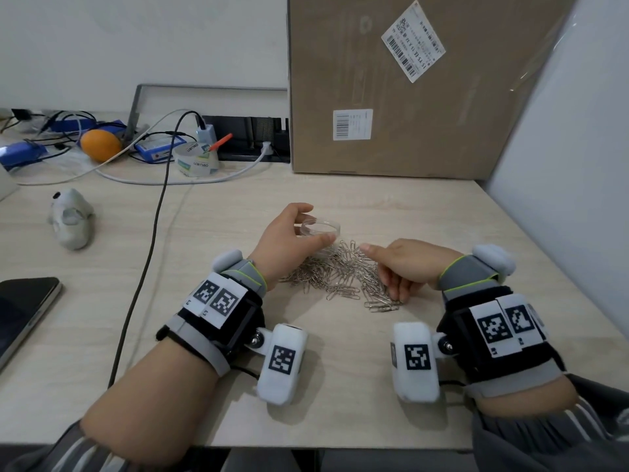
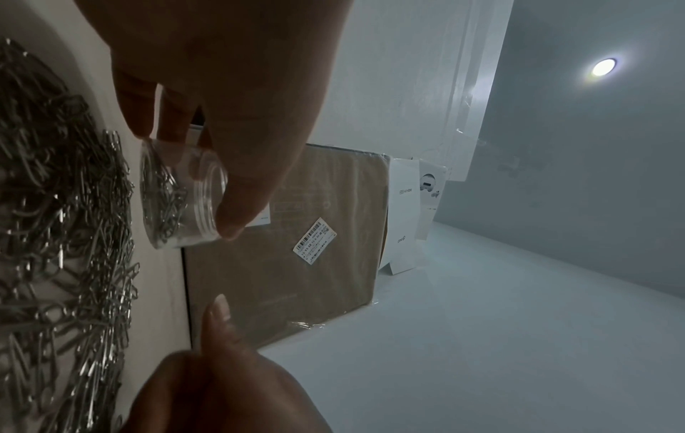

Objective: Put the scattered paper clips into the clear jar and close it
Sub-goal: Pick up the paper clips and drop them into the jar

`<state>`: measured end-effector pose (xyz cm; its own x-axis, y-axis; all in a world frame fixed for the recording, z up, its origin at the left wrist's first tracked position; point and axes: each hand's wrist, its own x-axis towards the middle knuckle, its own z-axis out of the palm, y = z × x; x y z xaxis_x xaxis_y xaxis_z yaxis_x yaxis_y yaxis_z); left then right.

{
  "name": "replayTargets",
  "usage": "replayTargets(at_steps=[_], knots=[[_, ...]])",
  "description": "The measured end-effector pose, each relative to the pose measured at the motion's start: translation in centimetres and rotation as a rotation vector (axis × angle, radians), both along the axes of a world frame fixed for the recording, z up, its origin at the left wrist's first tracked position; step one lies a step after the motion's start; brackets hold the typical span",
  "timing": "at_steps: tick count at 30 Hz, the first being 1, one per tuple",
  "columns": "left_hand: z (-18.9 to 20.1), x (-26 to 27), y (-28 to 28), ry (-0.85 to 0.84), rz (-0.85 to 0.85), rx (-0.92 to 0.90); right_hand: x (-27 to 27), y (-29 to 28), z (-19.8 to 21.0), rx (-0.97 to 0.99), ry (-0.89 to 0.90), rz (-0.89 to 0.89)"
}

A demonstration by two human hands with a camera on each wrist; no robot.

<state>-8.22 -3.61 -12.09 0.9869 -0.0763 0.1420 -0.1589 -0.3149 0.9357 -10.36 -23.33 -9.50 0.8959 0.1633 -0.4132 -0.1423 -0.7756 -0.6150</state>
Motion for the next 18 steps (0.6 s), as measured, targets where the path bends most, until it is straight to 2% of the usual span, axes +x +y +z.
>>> replayTargets(at_steps=[4,6,9,10,14,18], knots=[[0.0,0.0,-0.1,-0.003,0.006,-0.009,0.5,0.9,-0.7,0.2,-0.126,0.058],[0.0,0.0,-0.1,-0.005,0.015,-0.01,0.8,0.9,-0.9,0.272,-0.227,0.028],[0.1,0.0,0.0,-0.001,0.024,-0.005,1.1,0.4,-0.7,0.114,-0.49,-0.07],[0.1,0.0,0.0,0.0,0.025,-0.003,1.1,0.2,-0.6,0.034,-0.526,-0.099],[0.1,-0.1,-0.1,0.008,0.021,-0.007,0.6,0.2,-0.6,-0.141,-0.35,-0.019],[0.2,-0.1,0.0,0.01,0.026,-0.003,0.7,1.0,-0.8,-0.163,-0.348,0.108]])
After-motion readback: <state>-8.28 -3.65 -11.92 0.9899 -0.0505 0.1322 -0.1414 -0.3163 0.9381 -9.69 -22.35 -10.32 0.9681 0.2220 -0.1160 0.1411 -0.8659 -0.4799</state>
